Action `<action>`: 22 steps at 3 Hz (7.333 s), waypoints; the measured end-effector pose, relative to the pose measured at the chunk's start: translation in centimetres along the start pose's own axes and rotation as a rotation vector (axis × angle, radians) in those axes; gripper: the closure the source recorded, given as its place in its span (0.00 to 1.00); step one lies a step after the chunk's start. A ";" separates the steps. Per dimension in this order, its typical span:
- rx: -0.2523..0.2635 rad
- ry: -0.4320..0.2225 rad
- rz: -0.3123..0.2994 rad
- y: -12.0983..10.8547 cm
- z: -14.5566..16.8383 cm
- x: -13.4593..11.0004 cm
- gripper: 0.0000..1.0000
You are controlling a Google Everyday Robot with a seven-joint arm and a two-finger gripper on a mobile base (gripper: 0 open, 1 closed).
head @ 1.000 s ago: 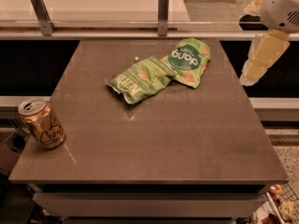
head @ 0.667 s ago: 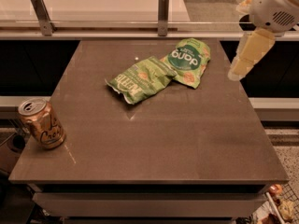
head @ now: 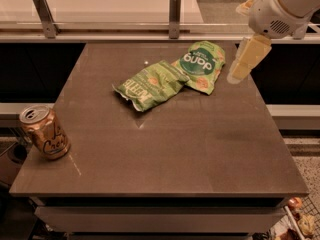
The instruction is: Move green rice chip bag near orange can
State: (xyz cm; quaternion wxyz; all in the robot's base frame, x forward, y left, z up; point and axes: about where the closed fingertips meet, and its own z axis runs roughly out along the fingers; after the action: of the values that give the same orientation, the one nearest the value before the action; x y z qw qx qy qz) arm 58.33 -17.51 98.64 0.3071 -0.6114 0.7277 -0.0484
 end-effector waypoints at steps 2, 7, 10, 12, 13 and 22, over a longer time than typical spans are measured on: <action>-0.007 0.056 0.035 -1.9 4.0 -0.7 0.00; -0.018 -0.091 0.302 -5.0 10.6 2.5 0.00; 0.001 -0.004 0.442 -6.1 15.6 0.0 0.00; 0.031 0.184 0.488 -4.4 18.2 2.6 0.00; 0.016 0.196 0.470 -4.0 19.5 1.9 0.00; -0.002 0.184 0.430 -4.2 21.2 0.1 0.59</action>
Offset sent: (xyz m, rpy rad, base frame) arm 0.0646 0.0164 -0.0389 -0.0440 0.0670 -0.1053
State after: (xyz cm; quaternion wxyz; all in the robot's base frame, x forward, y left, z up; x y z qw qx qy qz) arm 72.65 -12.15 83.43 0.2421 -0.4355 0.8663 -0.0368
